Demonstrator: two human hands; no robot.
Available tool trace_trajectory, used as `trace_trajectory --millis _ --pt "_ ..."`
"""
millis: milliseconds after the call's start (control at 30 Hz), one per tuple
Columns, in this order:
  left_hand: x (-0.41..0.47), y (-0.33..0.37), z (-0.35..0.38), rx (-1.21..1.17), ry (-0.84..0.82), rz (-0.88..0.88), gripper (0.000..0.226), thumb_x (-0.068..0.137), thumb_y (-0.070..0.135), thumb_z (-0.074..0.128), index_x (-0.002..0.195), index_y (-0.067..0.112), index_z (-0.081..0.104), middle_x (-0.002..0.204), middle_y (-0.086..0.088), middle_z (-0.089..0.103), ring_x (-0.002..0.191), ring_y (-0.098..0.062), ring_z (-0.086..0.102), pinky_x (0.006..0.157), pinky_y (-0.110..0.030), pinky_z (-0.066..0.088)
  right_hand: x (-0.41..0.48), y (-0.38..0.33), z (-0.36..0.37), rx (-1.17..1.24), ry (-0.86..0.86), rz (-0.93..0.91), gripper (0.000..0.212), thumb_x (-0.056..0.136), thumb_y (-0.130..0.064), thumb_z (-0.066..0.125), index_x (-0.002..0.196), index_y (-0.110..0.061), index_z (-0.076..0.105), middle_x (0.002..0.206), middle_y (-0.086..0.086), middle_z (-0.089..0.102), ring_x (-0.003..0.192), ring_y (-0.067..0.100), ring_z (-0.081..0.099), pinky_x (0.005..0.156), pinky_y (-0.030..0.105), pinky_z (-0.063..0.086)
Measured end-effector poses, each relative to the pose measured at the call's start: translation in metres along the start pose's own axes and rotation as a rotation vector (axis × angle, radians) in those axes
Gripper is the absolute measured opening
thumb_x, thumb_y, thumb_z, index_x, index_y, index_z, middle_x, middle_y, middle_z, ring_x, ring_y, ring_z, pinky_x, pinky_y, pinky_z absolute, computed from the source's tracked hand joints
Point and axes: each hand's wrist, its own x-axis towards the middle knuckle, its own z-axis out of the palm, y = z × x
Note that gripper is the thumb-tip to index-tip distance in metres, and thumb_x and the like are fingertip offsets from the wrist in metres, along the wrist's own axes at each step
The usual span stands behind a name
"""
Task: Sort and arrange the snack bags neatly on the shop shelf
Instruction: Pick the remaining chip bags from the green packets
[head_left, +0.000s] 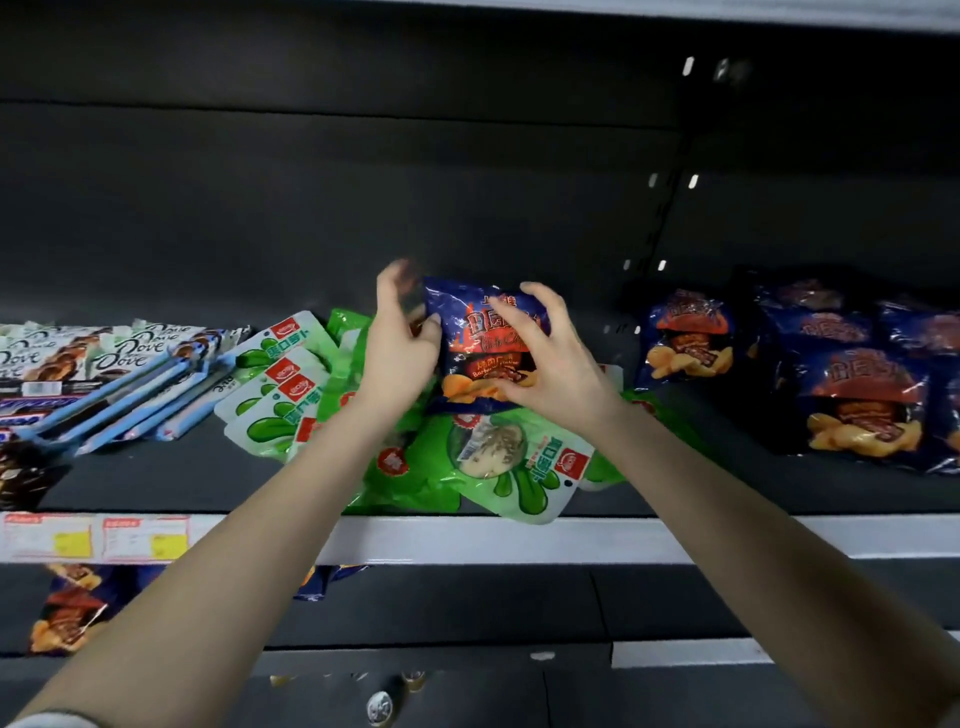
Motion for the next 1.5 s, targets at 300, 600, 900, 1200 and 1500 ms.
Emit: trace_trajectory --millis 300,600,900,1200,1500 --pt "0.011 0.023 0.096 -0.183 -0.232 -0.026 0.054 0.091 -0.007 0.045 0.134 0.023 0.033 0.114 0.006 0.055 0.093 0.013 0.059 0.070 -0.012 0.050 -0.049 0.052 -0.067 -0.116 0.102 0.198 0.081 0.081 -0.021 0.072 0.146 -0.034 0.024 0.150 -0.005 0.002 0.139 0.023 0.021 0.102 0.042 0.044" --pt "-0.009 0.020 0.186 0.047 -0.614 0.046 0.058 0.093 0.002 0.048 0.143 0.019 0.025 0.137 -0.009 0.051 0.121 -0.012 0.051 0.102 -0.027 0.040 -0.133 0.104 -0.113 -0.302 0.070 0.406 0.082 0.082 -0.026 0.072 0.147 -0.032 0.022 0.152 -0.004 0.004 0.110 0.022 0.052 0.081 0.037 0.054" --pt "-0.043 0.014 0.166 1.090 -1.030 0.158 0.069 0.086 0.070 0.030 0.130 0.022 0.053 0.143 -0.013 0.042 0.133 -0.032 0.037 0.109 -0.047 0.026 -0.146 0.126 -0.101 -0.297 0.021 0.505 0.081 0.082 -0.019 0.070 0.148 -0.027 0.022 0.150 0.004 0.014 0.099 0.025 0.054 0.069 0.034 0.053" --pt "-0.059 -0.001 0.162 1.125 -1.101 0.205 0.057 0.090 0.055 0.037 0.142 0.033 0.030 0.159 -0.001 0.011 0.145 -0.028 0.008 0.115 -0.047 0.009 -0.128 0.135 -0.088 -0.344 0.061 0.488 0.075 0.085 -0.008 0.061 0.148 -0.023 0.022 0.153 0.008 0.013 0.127 0.031 0.039 0.077 0.029 0.045" --pt "-0.046 0.006 0.158 1.342 -1.106 0.108 0.066 0.091 0.033 0.035 0.150 0.017 0.011 0.159 0.006 0.000 0.146 -0.027 -0.001 0.117 -0.051 0.002 -0.115 0.136 -0.078 -0.299 0.090 0.530 0.075 0.084 0.004 0.053 0.147 -0.022 0.022 0.154 0.007 0.012 0.138 0.031 0.023 0.092 0.041 0.046"
